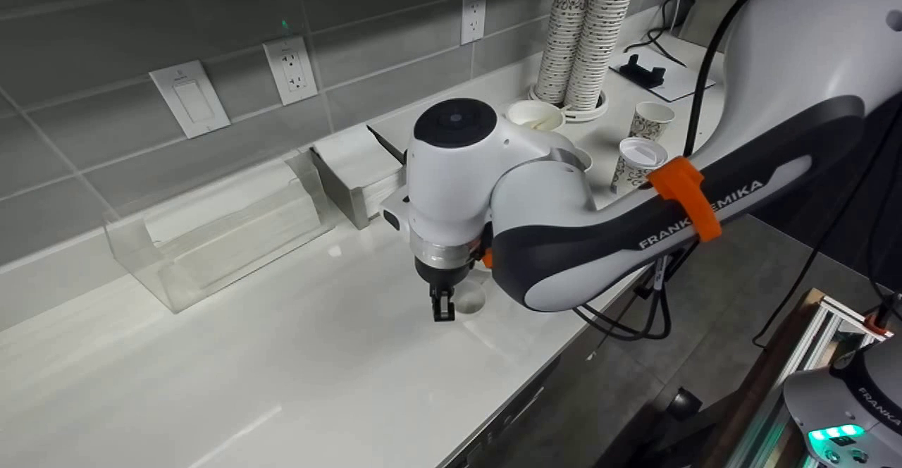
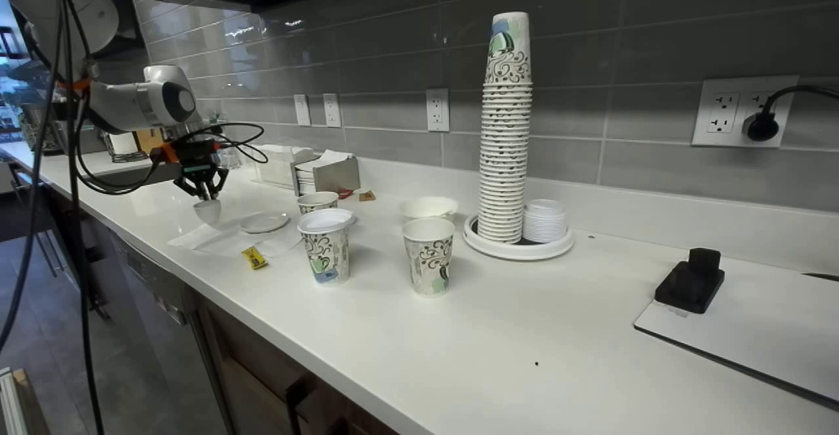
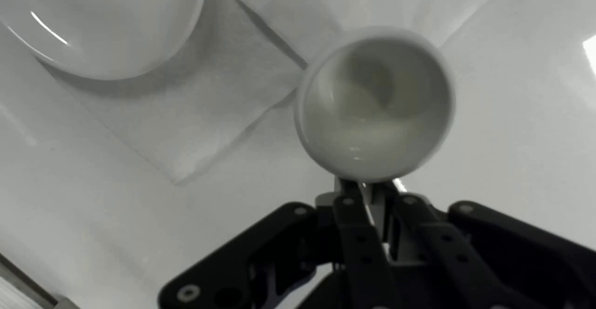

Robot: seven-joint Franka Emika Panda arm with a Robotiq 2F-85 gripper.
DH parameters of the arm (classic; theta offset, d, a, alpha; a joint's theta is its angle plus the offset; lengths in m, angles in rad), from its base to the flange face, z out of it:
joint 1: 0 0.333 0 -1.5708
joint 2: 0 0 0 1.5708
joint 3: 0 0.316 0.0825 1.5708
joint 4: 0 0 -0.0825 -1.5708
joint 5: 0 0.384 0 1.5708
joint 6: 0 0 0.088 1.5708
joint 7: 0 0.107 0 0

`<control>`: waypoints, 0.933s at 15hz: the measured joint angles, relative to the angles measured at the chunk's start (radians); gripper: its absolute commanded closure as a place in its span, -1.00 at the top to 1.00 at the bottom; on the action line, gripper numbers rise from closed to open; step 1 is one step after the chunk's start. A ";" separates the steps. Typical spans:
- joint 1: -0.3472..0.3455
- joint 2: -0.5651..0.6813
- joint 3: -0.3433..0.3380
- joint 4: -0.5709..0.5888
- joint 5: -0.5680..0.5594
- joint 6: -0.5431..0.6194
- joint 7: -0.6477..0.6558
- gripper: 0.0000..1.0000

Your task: Take the tea cup off of the plate

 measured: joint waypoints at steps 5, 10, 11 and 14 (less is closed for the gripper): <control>0.010 0.044 -0.001 0.037 -0.001 -0.001 -0.041 -0.94; 0.016 0.068 -0.003 0.061 -0.005 -0.008 -0.050 0.00; 0.016 0.068 -0.005 0.065 -0.007 -0.013 -0.050 0.13; 0.015 0.057 -0.004 0.083 -0.006 -0.042 -0.050 0.57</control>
